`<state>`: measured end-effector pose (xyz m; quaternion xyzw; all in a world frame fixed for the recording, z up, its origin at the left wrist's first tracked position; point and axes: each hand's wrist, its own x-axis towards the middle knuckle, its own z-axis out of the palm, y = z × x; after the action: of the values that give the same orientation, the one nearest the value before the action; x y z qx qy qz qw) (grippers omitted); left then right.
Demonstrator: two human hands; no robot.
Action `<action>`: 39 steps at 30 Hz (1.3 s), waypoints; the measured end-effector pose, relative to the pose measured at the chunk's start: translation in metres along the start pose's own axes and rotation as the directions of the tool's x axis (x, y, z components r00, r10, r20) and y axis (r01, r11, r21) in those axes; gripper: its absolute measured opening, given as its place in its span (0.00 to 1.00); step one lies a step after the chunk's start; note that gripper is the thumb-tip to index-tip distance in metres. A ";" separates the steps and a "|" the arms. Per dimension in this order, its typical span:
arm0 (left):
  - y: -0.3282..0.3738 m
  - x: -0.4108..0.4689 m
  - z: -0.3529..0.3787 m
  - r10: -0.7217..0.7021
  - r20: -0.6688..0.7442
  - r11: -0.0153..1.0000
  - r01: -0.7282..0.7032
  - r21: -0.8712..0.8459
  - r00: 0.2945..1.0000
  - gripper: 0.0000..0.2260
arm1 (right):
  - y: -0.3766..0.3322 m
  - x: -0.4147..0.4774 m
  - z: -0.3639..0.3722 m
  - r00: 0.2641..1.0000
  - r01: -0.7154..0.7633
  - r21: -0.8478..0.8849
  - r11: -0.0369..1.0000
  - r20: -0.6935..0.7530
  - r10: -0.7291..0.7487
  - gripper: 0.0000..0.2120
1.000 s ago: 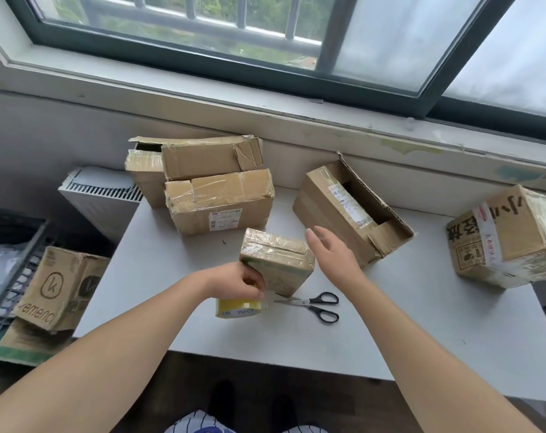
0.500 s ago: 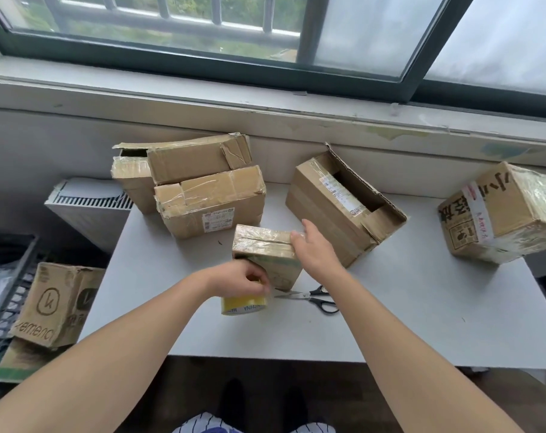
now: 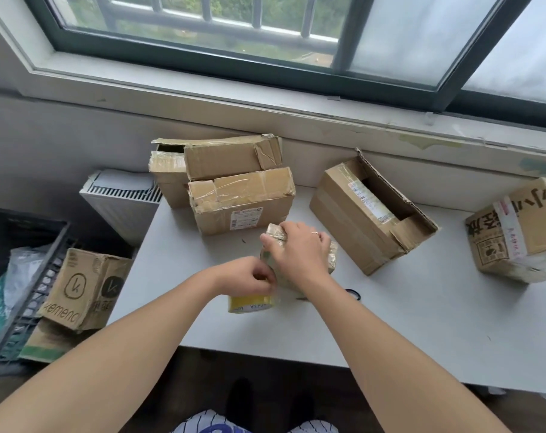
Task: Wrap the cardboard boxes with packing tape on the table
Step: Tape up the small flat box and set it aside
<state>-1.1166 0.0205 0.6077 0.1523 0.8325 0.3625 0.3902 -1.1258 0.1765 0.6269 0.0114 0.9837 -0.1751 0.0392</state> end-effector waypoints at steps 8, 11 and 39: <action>-0.004 -0.021 -0.005 0.022 -0.156 0.970 -0.058 -0.235 0.988 0.07 | 0.007 0.015 -0.011 0.999 0.043 0.107 0.993 -0.010 -0.042 0.13; -0.002 -0.032 -0.010 0.061 -0.126 0.946 -0.097 -0.308 0.990 0.08 | 0.014 0.012 -0.022 0.999 0.038 0.277 0.960 -0.013 -0.036 0.12; 0.079 -0.066 0.002 0.034 -0.571 0.863 -0.313 -0.398 0.820 0.25 | -0.016 0.013 -0.119 0.904 0.370 0.299 0.879 0.103 -0.416 0.06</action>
<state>-1.0745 0.0405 0.6994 0.0200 0.7758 0.6180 0.1258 -1.1482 0.2027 0.7429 -0.1981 0.9251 -0.3134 0.0816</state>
